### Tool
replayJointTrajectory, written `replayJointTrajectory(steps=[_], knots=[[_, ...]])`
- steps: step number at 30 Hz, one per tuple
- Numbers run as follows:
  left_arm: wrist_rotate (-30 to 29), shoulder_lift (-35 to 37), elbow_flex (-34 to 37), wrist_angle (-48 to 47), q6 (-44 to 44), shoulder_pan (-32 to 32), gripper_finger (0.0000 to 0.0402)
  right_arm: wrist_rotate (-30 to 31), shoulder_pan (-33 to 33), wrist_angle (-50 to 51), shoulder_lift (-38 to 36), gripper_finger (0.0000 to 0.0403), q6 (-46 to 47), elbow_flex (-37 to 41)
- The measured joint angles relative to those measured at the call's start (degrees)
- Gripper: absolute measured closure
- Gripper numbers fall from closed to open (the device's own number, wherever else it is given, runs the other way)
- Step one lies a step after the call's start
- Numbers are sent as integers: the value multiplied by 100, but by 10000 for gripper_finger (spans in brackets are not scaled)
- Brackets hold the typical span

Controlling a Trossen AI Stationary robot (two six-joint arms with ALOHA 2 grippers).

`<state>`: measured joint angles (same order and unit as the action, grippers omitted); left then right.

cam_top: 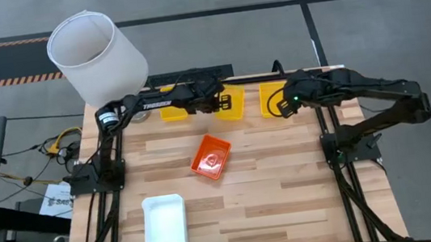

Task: Stack baskets by color
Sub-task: Stack the middle yellow bin on the left yellow bin

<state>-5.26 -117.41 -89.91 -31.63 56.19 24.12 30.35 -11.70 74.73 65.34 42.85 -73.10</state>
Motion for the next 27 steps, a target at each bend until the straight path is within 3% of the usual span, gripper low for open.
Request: replayJointTrajectory(steps=[4, 9, 17, 27], knots=[[-188, 211, -472, -711, -246, -19, 400, 104, 0, 133, -170, 238, 20, 0], [-1009, 637, -954, -2000, -444, -48, 401, 169, 0, 164, -317, 239, 17, 0], [-2212, 1454, -731, -3979, 8, 30, 401, 283, 4, 160, -420, 239, -90, 0], [-2083, 1653, 77, -3633, -130, 562, 401, 339, 4, 158, -422, 239, -153, 0]])
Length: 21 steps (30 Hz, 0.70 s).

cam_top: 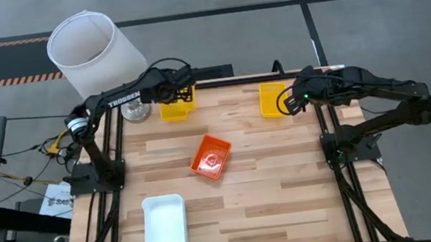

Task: Stack baskets by color
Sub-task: Stack the middle yellow bin on the left yellow bin

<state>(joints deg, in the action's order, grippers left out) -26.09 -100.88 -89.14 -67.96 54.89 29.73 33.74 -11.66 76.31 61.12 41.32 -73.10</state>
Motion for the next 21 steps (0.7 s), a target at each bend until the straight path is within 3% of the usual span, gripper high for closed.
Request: replayJointTrajectory(steps=[10, 21], knots=[[-112, 0, 34, -347, -389, 420, 401, -7, 0, 0, 0, 239, -70, 0], [2, -44, 286, 77, -768, 596, 401, 4, 0, 0, 2, 239, -87, 0]])
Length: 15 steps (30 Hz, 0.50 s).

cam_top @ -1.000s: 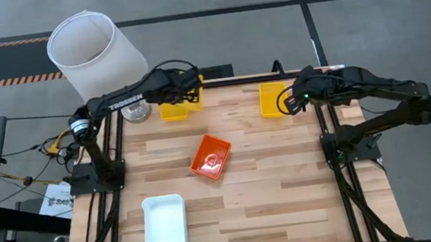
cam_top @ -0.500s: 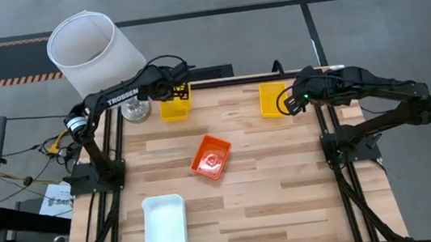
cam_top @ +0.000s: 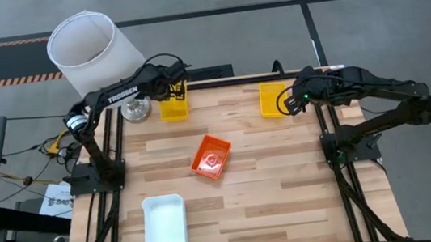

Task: Stack baskets by color
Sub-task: Stack the middle yellow bin on the left yellow bin

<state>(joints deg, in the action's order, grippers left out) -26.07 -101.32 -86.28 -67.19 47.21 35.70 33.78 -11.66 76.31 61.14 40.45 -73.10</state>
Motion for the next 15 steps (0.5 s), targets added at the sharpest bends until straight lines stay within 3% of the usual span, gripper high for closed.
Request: replayJointTrajectory(steps=[5, 15], knots=[[288, -4, 389, 307, 85, -8, 401, 2, 0, 2, 0, 239, -48, 0], [789, -4, 417, 393, 103, -69, 401, 0, 0, 3, 0, 239, -190, 0]])
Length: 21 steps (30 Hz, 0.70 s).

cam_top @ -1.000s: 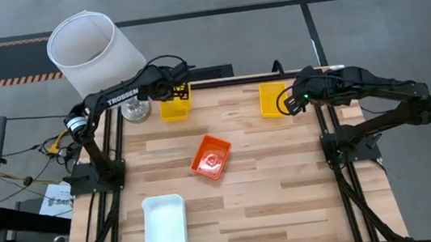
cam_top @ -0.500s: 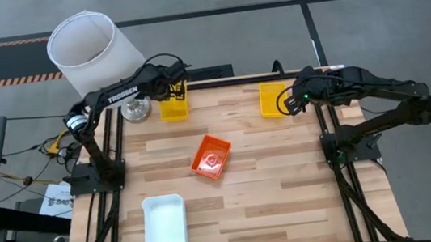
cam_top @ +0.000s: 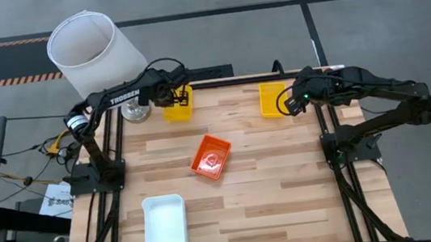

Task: Stack baskets by color
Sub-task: Stack the middle yellow bin on the left yellow bin

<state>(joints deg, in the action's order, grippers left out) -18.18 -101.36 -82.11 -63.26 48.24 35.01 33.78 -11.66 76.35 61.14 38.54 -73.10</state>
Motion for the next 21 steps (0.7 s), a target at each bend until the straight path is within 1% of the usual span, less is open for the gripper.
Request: replayJointTrajectory(steps=[4, 7, 11, 15, 21], knots=[[24, 0, 0, 127, -15, -111, 401, -5, 0, -1, 0, 239, -2, 0], [283, 0, 0, 151, 31, -207, 401, -23, 0, -1, 0, 239, -2, 0], [333, 2, 2, 153, 157, -427, 401, -31, 0, 1, 0, 239, -2, 0], [506, 2, 2, 173, 316, -675, 401, -68, 0, -1, 0, 239, -2, 0], [449, 2, 2, 197, 527, -1011, 401, -70, 0, -1, 0, 239, -2, 0]])
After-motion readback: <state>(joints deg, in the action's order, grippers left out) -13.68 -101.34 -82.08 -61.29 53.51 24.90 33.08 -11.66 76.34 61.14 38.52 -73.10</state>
